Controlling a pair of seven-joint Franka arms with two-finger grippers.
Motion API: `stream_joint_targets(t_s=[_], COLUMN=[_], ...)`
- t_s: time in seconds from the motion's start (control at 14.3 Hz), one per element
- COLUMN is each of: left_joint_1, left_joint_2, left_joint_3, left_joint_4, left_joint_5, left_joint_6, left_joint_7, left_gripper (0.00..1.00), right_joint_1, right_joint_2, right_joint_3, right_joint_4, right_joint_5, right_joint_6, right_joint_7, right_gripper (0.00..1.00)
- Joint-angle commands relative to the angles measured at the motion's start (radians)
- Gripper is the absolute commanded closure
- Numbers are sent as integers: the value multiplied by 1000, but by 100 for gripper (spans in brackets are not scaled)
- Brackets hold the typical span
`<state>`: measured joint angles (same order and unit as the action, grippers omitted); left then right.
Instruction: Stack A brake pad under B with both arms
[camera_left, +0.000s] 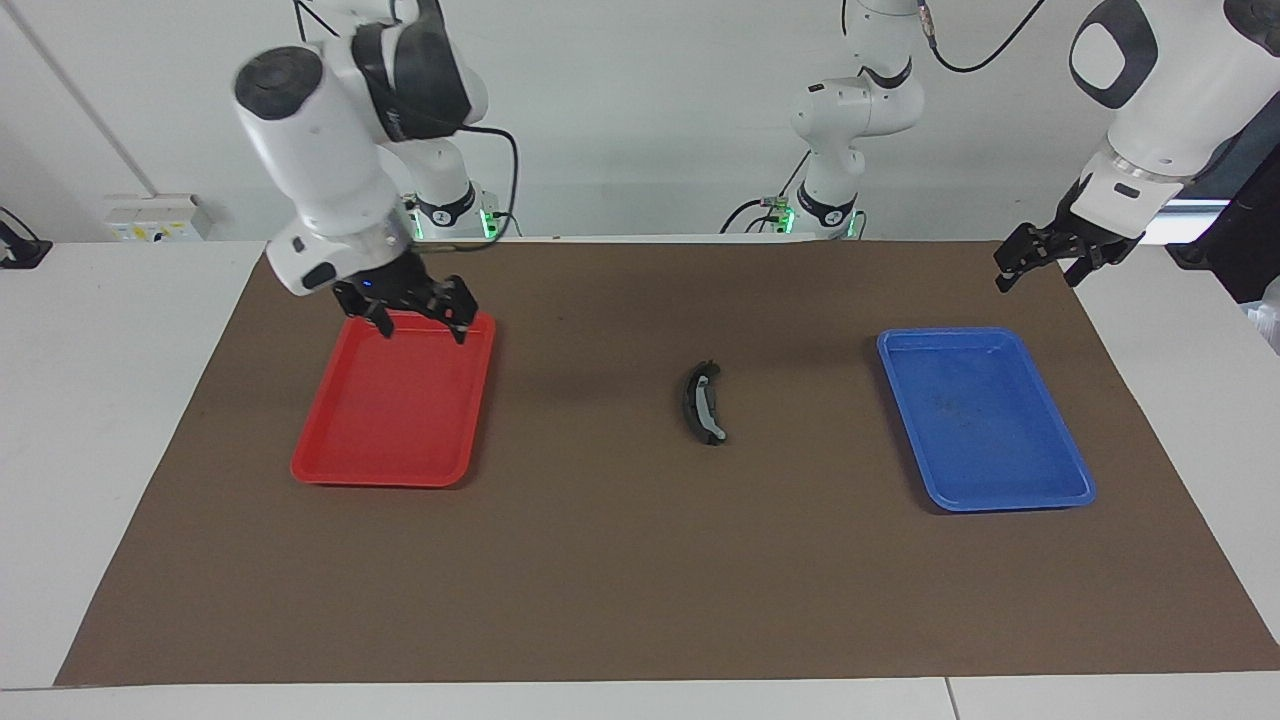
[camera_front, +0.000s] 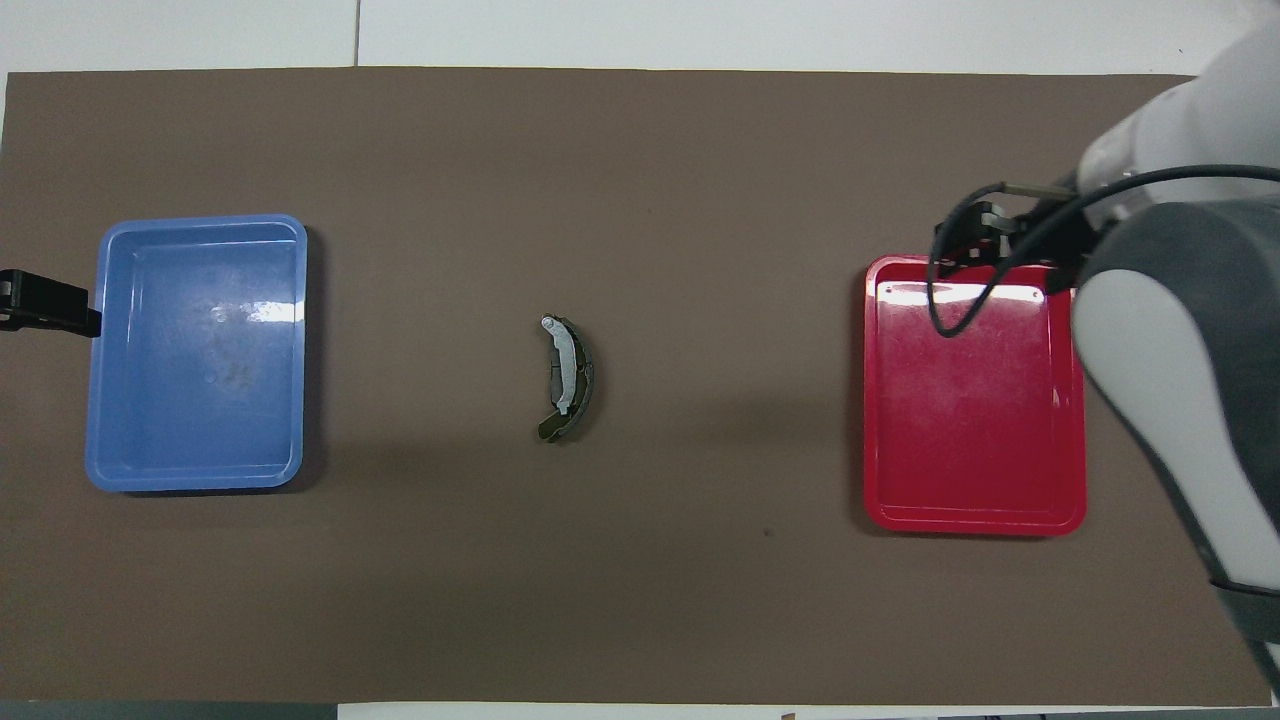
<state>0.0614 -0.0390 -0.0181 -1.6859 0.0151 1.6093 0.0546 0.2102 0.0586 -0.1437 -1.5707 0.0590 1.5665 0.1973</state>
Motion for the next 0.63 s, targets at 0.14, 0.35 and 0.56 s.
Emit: stream_joint_targets(t_s=[0.14, 0.35, 0.56], left_joint_1=[5, 6, 6], left_joint_2=[-25, -25, -25], left_joint_3=[-3, -3, -3], left_joint_4=[-25, -25, -25], left_joint_5=[16, 16, 16], left_joint_6=[-2, -2, -2], left_joint_7=[-13, -13, -13], left_gripper=[0, 0, 0], right_joint_1=[-126, -135, -156], right_joint_2=[-92, -109, -112], right_joint_3=[3, -5, -7], right_joint_4=[-35, -38, -49], right_joint_5=[-34, -36, -37], right_joint_6=[-100, -117, -105], right_joint_7=[-173, -185, -217], right_gripper=[0, 0, 0])
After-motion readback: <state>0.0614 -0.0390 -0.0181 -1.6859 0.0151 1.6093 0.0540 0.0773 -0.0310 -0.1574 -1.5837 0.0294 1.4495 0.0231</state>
